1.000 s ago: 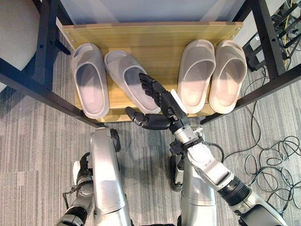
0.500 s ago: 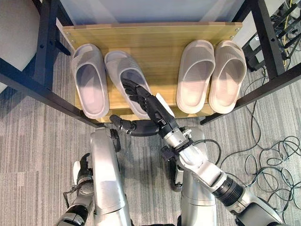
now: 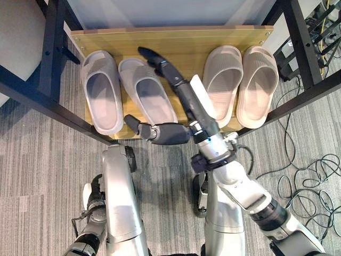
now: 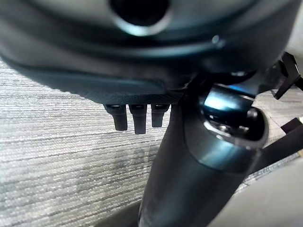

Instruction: Arrange the slippers neatly on the shoe rack.

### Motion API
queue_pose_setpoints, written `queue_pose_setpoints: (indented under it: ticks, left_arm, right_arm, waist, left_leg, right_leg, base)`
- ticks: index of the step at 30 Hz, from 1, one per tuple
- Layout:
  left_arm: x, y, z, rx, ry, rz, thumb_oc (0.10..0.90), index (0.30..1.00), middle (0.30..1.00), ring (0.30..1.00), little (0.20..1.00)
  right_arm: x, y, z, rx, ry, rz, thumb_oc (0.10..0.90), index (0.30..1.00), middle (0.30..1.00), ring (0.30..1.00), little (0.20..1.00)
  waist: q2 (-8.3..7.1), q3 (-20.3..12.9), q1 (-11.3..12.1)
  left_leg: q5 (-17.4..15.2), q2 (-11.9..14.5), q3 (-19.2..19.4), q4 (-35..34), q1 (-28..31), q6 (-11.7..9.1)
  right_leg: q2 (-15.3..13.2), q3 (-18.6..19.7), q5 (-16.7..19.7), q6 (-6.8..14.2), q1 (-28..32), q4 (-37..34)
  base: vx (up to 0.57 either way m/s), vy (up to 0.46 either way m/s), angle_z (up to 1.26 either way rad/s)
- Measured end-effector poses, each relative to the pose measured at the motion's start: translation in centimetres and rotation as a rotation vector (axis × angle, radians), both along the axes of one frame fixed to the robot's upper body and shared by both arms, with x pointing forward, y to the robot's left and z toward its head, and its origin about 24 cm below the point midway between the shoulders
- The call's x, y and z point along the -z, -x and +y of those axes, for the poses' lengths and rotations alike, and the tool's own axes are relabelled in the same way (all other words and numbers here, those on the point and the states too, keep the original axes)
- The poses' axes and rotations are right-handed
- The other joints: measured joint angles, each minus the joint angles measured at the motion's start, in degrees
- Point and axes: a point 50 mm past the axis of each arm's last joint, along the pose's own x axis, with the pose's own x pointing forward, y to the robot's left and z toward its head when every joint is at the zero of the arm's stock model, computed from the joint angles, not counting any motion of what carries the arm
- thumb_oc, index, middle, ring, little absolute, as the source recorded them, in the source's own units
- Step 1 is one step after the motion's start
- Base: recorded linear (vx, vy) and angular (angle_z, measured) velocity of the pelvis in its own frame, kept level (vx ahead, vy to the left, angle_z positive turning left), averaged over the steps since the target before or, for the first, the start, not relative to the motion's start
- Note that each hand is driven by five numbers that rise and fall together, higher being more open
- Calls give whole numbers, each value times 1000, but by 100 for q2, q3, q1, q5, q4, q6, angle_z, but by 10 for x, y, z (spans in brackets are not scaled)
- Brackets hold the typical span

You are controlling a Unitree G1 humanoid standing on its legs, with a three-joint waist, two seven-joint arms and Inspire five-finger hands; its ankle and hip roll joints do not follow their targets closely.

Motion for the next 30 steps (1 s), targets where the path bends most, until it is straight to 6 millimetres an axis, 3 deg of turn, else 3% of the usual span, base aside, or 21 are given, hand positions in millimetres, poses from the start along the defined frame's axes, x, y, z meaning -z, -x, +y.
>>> queue_pose_setpoints:
  ticks: [2, 6, 11, 30]
  left_arm:
    - [1, 2, 0, -2, -12, 7, 800, 900, 900, 900, 900]
    - [2, 4, 1, -12, -18, 14, 800, 900, 900, 900, 900]
    - [5, 7, 3, -16, -26, 32, 800, 900, 900, 900, 900]
    - [4, 5, 2, -10, -27, 29, 800, 900, 900, 900, 900]
  right_arm:
    - [9, 3, -9, 52, 26, -4, 800, 900, 900, 900, 900]
    - [48, 11, -24, 125, 32, 164, 800, 900, 900, 900, 900]
    - [71, 20, -19, 84, 39, 281, 800, 900, 900, 900, 900]
    - [76, 19, -9, -12, 7, 364, 800, 900, 900, 900, 900]
  waist:
    - [4, 2, -55]
    - [3, 2, -187]
    - [3, 2, -250]
    - [0, 2, -197]
  left_leg:
    - [-32, 5, 2, 23, 2, 7]
    - [-59, 7, 32, 30, 3, -6]
    - [-64, 5, 37, 29, 2, -12]
    - [-64, -2, 40, 26, -2, -12]
  right_leg:
    - [5, 16, -25, 52, 1, 12]
    - [33, 63, -28, 59, -40, 24]
    - [37, 71, -28, 58, -60, 35]
    - [35, 74, -28, 58, -69, 44]
  base:
    - [2, -2, -2]
    - [0, 0, 0]
    - [0, 0, 0]
    - [0, 0, 0]
